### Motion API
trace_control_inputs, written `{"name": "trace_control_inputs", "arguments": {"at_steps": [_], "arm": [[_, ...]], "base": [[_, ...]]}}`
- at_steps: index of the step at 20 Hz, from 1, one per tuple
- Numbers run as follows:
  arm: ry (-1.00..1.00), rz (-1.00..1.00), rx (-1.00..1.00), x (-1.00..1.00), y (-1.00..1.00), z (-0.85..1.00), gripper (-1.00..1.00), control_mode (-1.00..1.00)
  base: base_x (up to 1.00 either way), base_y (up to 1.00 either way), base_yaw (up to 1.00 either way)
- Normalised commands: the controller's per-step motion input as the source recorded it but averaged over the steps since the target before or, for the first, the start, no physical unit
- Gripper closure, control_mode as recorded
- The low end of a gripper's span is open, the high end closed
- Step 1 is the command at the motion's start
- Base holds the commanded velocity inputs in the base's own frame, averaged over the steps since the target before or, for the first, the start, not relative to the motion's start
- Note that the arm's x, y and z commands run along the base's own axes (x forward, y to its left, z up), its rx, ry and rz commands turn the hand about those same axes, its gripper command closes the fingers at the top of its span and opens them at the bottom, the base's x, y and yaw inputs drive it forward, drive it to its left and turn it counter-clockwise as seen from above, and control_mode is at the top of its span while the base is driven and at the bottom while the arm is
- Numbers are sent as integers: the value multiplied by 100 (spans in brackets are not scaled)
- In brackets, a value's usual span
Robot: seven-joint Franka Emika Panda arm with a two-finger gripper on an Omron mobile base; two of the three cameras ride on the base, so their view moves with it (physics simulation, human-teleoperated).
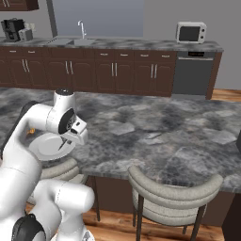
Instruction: Take the fork and place it on the left side of the plate. Then take the spoon and place it on the right side of the plate. Make sure they're directly next to the plate.
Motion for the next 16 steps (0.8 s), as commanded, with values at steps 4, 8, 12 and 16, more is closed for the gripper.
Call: {"name": "trace_control_inputs", "arguments": {"at_steps": [4,8,12,16], "arm": [[0,-6,-5,15,0,-25,100,-100],[0,-5,-4,24,0,-22,100,-100],[0,-1,-4,32,4,-21,100,-100],[0,0,-4,31,6,-25,100,-100]], "base": [[0,0,0],[0,0,0],[0,0,0],[0,0,0]]}}
